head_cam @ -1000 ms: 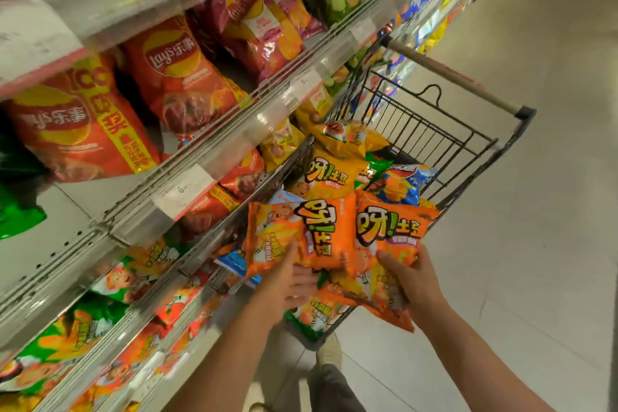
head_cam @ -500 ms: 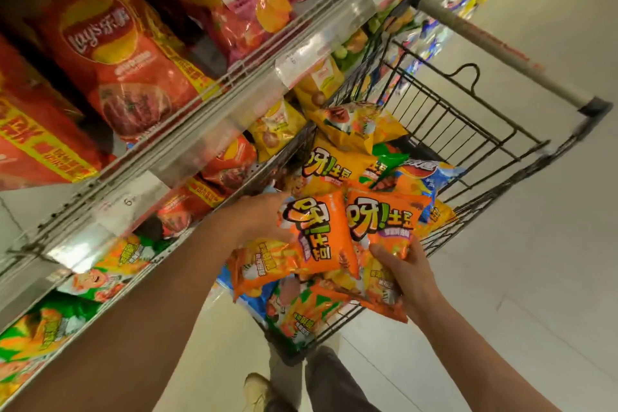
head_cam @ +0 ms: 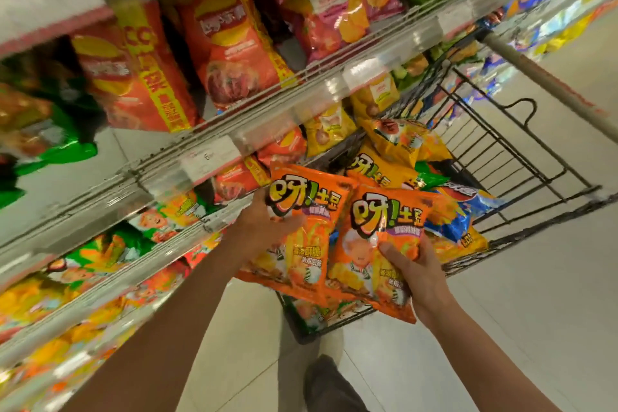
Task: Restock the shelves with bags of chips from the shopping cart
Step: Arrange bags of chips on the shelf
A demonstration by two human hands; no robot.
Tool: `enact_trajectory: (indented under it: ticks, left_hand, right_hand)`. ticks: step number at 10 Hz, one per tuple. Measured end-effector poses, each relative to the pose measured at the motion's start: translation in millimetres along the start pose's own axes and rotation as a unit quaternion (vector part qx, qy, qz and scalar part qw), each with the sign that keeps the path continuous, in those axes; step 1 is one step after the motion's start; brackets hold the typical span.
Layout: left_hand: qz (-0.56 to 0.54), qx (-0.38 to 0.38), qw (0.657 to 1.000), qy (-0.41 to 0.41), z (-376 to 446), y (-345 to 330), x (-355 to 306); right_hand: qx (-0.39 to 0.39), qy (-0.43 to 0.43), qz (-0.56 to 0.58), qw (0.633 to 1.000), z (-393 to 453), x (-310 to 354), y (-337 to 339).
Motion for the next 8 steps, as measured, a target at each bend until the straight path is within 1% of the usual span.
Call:
enact_trajectory:
  ticks: [1, 2, 3, 4, 5, 6, 7, 8]
  left_hand:
    - [-0.03, -0.046, 0.998, 0.004, -27.5, 20.5, 33.6]
    - [-0.107, -0.077, 0.991, -0.021, -75.0, 52.2, 83.5]
    - [-0.154, -0.081, 0.984, -0.038, -115.1, 70.9, 122.1]
    - [-0.208, -0.117, 0.969, -0.057, -176.1, 99.2, 188.7]
    - [-0.243, -0.141, 0.958, -0.058, -223.7, 114.7, 239.8]
    - [-0.316, -0.184, 0.93, -0.028, -293.6, 133.2, 319.8]
    - [-0.338, -0.223, 0.914, -0.01, -338.5, 148.3, 370.9]
    - [-0.421, -0.239, 0.874, 0.043, -386.5, 163.0, 449.1]
  right_hand:
    - [0.034, 0.005, -0.003, 0.999, -21.5, -2.6, -25.8]
    - [0.083, 0.021, -0.007, 0.996, -62.1, -7.7, -64.9]
    - [0.122, 0.034, -0.025, 0.992, -98.5, -15.9, -92.0]
    - [0.182, 0.057, -0.061, 0.98, -161.4, -28.6, -133.6]
    - [0.231, 0.073, -0.069, 0.968, -209.1, -40.5, -163.8]
    - [0.292, 0.08, -0.088, 0.949, -276.8, -65.3, -200.4]
    - [0.328, 0.056, -0.088, 0.939, -319.0, -89.5, -226.6]
    - [0.387, 0.024, -0.089, 0.918, -373.7, -121.2, -270.4]
Point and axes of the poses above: each hand's wrist, its own z-axis towards the middle knuckle, its own y-axis out of the back of the hand, x = y × z, the point moved 10 cm from there along z, towards the middle knuckle, and after that the axes turned 15 degrees about y, right-handed, at the moved point
